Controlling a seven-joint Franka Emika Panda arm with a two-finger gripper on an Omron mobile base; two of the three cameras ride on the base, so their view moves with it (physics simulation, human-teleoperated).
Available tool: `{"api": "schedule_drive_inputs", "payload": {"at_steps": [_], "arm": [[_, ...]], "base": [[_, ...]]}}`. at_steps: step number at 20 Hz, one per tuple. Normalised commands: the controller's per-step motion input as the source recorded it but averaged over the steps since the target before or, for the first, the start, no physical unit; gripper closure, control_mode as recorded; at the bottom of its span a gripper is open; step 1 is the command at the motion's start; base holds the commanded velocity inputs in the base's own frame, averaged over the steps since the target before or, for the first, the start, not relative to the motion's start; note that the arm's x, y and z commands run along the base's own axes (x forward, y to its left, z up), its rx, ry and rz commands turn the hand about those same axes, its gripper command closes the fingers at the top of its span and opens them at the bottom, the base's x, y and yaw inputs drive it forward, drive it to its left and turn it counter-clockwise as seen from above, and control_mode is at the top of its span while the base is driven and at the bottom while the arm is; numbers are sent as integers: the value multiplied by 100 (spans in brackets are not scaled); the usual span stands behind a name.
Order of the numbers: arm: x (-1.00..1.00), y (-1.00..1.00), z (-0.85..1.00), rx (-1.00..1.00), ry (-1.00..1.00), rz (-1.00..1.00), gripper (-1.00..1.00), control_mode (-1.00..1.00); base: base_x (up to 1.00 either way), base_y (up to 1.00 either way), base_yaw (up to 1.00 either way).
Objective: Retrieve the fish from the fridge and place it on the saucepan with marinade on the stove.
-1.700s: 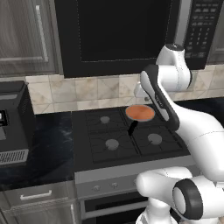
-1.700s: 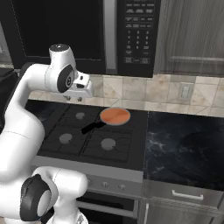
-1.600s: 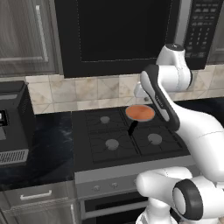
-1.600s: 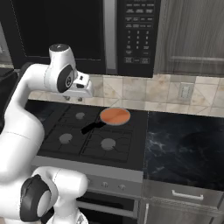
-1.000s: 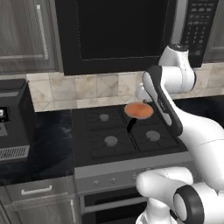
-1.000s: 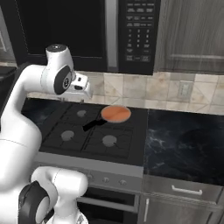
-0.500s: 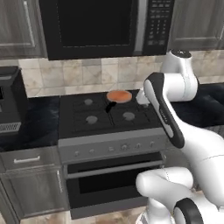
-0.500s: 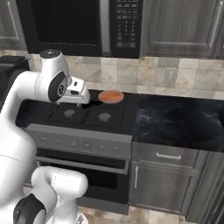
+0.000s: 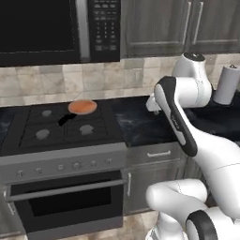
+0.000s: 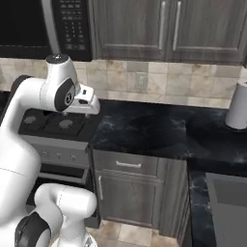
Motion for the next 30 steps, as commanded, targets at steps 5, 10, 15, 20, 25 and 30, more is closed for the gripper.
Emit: {"api": "schedule_drive_inputs", "payload": {"at_steps": [5,10,15,20,25,30], "arm": [[0,0,0,0,0,0,-100,100],[0,0,0,0,0,0,-100,100],[0,0,0,0,0,0,-100,100],[0,0,0,0,0,0,-100,100],[0,0,0,0,0,0,-100,100],[0,0,0,0,0,0,-100,100]], "base": [[0,-9,18],[0,0,98],[0,0,99],[0,0,100],[0,0,99],[0,0,97]]}}
